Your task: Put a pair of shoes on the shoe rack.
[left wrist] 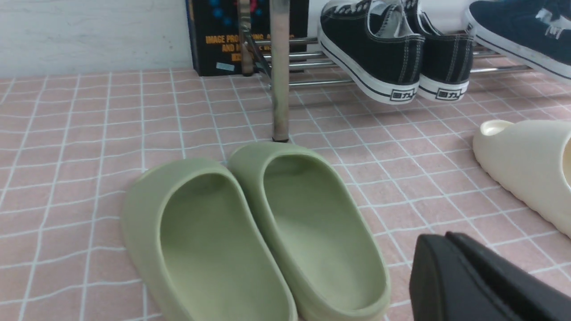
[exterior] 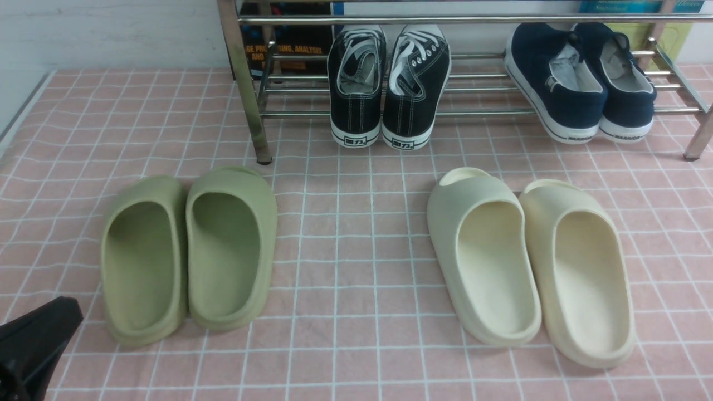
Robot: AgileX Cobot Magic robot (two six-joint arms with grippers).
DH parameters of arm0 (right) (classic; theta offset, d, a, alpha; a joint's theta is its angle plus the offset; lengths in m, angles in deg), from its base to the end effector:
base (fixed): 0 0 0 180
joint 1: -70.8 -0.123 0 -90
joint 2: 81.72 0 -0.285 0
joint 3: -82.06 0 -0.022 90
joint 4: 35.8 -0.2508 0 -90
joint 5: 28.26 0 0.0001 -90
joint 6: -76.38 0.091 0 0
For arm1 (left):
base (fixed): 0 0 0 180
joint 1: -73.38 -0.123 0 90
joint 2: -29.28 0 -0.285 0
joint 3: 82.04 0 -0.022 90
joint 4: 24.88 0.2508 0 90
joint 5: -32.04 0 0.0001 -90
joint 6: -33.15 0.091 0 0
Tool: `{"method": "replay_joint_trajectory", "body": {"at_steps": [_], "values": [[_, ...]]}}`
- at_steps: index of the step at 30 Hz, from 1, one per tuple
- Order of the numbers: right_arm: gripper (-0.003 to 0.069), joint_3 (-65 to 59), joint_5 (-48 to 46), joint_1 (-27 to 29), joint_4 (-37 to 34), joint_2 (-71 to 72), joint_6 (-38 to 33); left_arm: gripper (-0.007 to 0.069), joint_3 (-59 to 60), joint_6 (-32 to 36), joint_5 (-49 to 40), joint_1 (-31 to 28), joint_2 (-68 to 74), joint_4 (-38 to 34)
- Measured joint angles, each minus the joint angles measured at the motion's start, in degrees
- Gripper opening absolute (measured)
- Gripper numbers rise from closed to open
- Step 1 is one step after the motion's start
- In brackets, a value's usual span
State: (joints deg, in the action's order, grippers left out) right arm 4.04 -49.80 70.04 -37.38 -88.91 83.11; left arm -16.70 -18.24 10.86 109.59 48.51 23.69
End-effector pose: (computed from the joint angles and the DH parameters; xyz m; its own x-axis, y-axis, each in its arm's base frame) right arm 0.0524 0.0016 0.1752 -0.2884 0.1388 -0.9474 0.0184 0.9901 0.1395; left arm 0.0670 -0.0184 0.2488 -0.1547 0.0131 -0.9879 0.3410 0.9392 -0.0409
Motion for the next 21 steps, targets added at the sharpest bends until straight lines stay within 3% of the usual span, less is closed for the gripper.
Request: {"method": "replay_joint_trajectory", "body": {"at_steps": [10,13,19,21], "values": [[0.0239,0.0,0.0,0.0,0.0,0.0,0.0,0.0034,0.87,1.82,-3.03,-1.9,-1.63,-1.04],[0.0239,0.0,0.0,0.0,0.0,0.0,0.0,0.0036,1.09,13.95,3.37,-9.55,-1.63,-8.8],[0.0239,0.0,0.0,0.0,0.0,0.0,0.0,0.0038,7.34,44.48,18.29,-25.88,-4.53,-38.2],[0.0239,0.0,0.0,0.0,0.0,0.0,0.0,0.0038,9.94,51.39,20.78,-28.67,-6.43,-44.69]]}}
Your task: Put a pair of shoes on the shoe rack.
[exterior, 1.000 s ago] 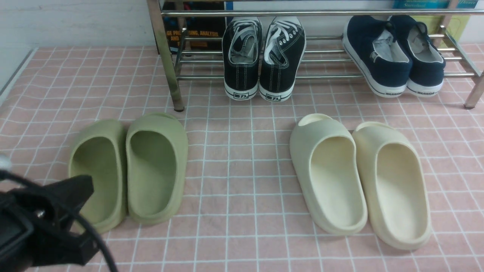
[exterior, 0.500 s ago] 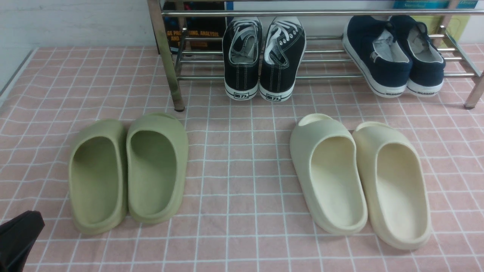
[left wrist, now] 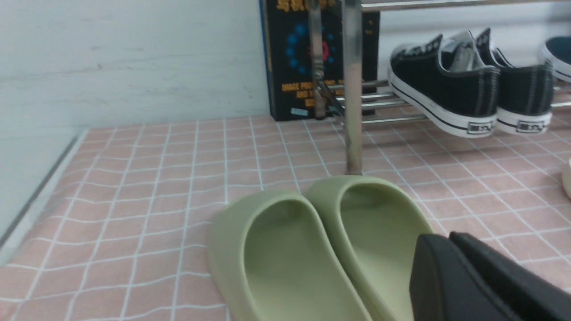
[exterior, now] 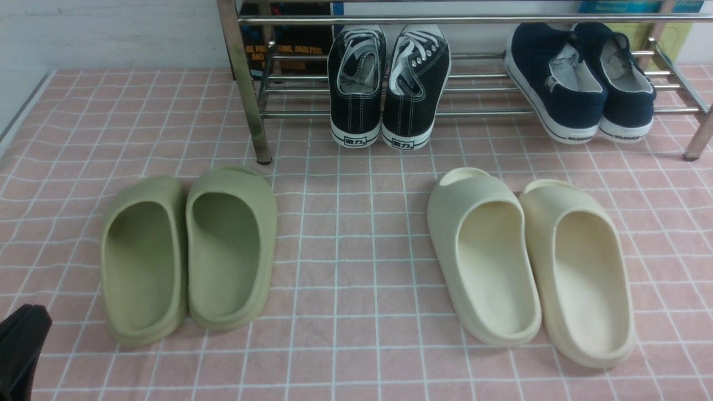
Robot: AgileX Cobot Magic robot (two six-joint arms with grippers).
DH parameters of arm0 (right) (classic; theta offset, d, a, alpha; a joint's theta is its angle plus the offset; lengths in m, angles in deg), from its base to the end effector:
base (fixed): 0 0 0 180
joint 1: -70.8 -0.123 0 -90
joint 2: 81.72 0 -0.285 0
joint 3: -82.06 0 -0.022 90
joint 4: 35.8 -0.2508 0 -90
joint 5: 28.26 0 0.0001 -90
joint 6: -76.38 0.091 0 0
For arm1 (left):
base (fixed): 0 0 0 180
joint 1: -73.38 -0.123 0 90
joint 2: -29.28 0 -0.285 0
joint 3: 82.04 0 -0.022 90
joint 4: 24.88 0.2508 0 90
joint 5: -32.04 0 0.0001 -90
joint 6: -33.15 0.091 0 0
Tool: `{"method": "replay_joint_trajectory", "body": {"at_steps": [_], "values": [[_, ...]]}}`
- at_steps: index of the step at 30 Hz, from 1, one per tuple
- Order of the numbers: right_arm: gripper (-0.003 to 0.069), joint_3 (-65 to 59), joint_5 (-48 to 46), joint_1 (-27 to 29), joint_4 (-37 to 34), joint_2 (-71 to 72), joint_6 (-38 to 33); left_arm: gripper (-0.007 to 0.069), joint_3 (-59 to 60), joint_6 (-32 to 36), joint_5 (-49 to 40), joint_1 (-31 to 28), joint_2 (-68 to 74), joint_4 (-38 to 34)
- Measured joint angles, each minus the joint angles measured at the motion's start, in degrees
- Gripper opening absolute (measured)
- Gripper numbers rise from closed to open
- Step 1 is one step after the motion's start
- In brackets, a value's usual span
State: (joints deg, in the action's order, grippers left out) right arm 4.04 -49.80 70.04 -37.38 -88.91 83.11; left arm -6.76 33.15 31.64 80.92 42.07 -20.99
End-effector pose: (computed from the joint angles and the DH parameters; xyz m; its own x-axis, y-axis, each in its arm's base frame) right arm 0.0524 0.0016 0.1752 -0.2884 0.1388 -0.9474 0.0184 0.9901 0.1395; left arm 0.0624 -0.0082 0.2189 0.0353 0.0638 -0.9973 0.1287 0.9894 0.0678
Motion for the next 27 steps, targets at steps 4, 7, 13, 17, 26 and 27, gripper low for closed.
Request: {"method": "replay_joint_trajectory", "body": {"at_steps": [4,7,13,17,26,27], "values": [[0.0239,0.0,0.0,0.0,0.0,0.0,0.0,0.0038,3.23,6.81,-0.61,-3.33,-4.67,-7.89],[0.0239,0.0,0.0,0.0,0.0,0.0,0.0,0.0041,3.43,8.19,-8.73,-4.56,-5.59,-9.76],[0.0239,0.0,0.0,0.0,0.0,0.0,0.0,0.0043,3.27,9.67,-21.09,-4.87,-5.67,-10.55],[0.0239,0.0,0.0,0.0,0.0,0.0,0.0,0.0046,3.1,10.45,-21.63,-4.87,-5.67,-10.67],[0.0239,0.0,0.0,0.0,0.0,0.0,0.0,0.0055,3.1,10.6,-21.88,-4.87,-5.67,-10.74],[0.0239,0.0,0.0,0.0,0.0,0.0,0.0,0.0055,3.1,10.6,-21.88,-4.87,-5.67,-10.74]]}}
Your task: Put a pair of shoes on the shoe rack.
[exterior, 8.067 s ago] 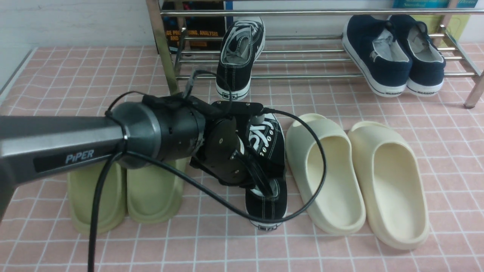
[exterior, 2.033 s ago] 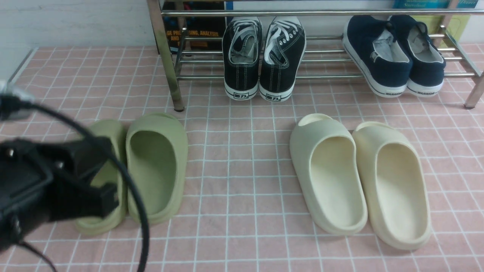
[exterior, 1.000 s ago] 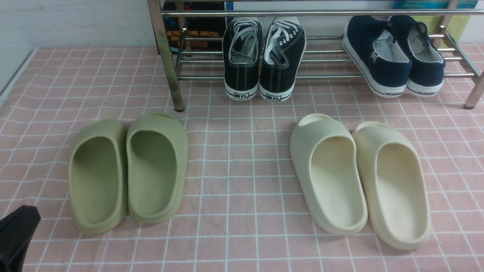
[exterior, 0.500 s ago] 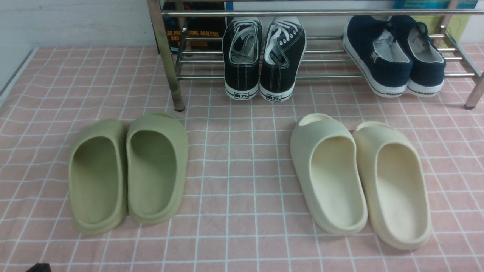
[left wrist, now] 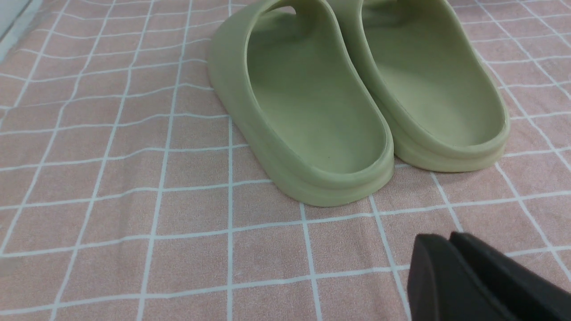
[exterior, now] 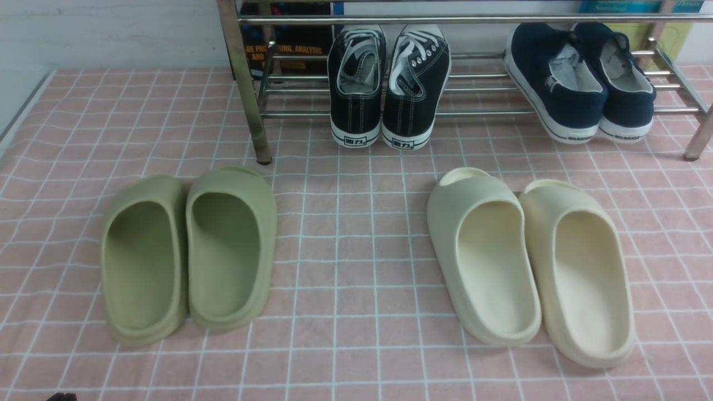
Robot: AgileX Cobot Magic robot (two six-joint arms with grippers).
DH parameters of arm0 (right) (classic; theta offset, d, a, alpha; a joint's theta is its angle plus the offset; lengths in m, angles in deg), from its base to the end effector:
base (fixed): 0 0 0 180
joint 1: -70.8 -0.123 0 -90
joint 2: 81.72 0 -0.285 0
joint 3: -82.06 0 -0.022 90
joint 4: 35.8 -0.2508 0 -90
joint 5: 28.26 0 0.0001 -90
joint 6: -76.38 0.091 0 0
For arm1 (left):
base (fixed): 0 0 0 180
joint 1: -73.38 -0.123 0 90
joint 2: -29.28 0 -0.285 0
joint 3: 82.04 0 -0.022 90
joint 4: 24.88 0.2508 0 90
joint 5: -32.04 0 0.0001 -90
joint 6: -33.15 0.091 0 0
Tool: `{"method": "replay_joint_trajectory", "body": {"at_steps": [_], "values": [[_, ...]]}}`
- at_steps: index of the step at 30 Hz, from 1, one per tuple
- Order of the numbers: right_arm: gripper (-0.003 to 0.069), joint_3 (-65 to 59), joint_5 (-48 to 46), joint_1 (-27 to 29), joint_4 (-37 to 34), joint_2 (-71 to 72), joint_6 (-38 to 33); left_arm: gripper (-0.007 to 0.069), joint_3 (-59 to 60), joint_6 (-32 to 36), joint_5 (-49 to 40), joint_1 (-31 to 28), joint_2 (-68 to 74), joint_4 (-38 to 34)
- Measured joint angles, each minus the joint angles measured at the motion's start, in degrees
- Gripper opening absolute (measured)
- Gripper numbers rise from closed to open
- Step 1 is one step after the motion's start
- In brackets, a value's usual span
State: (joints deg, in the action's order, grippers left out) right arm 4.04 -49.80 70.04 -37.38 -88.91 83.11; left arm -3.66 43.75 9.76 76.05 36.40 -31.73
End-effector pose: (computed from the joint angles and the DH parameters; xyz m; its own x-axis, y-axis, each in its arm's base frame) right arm 0.0524 0.0016 0.1752 -0.2884 0.1388 -0.9474 0.0184 0.9901 0.1395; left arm 0.0519 -0.0065 0.1723 -0.2952 0.0880 -0.9514 0.1118 0.9921 0.0571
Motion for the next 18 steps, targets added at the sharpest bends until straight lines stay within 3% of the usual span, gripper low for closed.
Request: {"method": "replay_joint_trajectory", "body": {"at_steps": [18], "values": [[0.0239,0.0,0.0,0.0,0.0,0.0,0.0,0.0073,-0.05,0.0,-0.06,0.0,0.0,0.0]]}}
